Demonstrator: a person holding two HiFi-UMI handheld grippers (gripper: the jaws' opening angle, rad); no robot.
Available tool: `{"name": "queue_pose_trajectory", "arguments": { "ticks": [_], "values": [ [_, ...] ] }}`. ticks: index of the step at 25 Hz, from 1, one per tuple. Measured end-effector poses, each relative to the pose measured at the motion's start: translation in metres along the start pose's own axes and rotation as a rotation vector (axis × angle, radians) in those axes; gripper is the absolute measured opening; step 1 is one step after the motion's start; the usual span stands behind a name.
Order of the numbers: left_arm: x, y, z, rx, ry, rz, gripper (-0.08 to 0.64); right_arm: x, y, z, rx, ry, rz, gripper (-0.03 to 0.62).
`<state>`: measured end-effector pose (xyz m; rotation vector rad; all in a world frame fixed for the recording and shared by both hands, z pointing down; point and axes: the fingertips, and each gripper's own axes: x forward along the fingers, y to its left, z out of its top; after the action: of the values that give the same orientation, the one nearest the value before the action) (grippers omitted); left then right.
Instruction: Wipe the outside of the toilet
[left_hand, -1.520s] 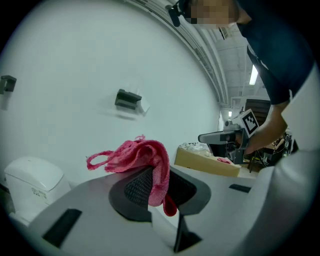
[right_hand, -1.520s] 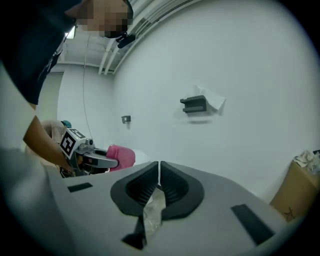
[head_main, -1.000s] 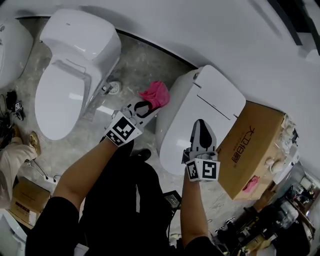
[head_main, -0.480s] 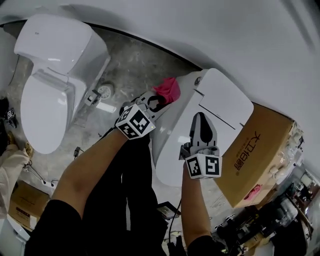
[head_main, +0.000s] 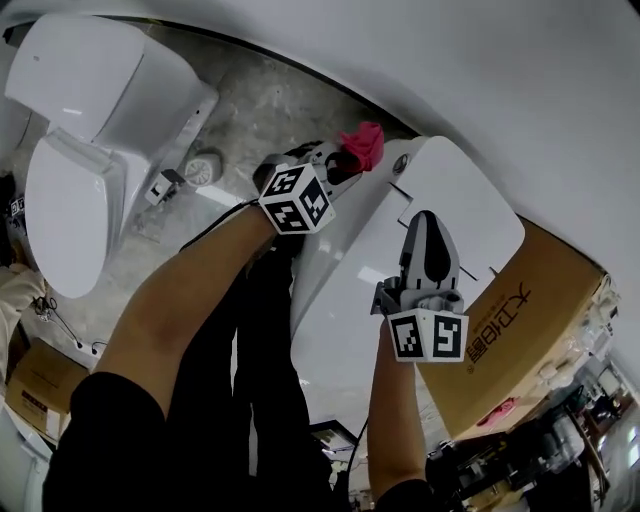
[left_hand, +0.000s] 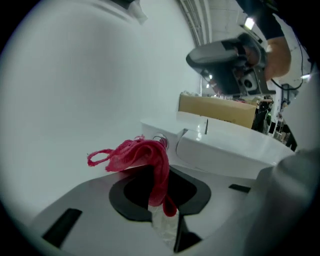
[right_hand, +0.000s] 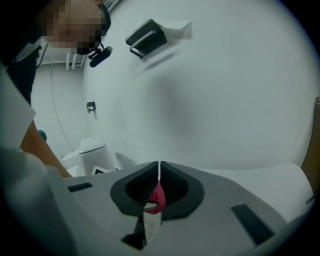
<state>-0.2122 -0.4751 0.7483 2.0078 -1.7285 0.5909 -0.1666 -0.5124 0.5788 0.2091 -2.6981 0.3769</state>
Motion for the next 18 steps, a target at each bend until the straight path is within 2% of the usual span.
{"name": "queue_pose_trajectory", "arguments": {
  "ticks": [5, 11, 18],
  "values": [
    [0.042, 0.013, -0.011, 0.049, 0.048, 0.003, 0.078, -0.009, -0.01, 0.015, -0.014, -0.035, 0.032, 0.038],
    [0.081, 0.015, -0.017, 0.168, 0.104, -0.041, 0.078, 0.001, -0.019, 0.005, -0.02, -0.029, 0.055, 0.038],
    [0.087, -0.018, -0.02, 0.286, 0.111, -0.14, 0.075, -0.001, -0.015, -0.011, 0.002, -0.011, 0.069, 0.038]
  ]
}}
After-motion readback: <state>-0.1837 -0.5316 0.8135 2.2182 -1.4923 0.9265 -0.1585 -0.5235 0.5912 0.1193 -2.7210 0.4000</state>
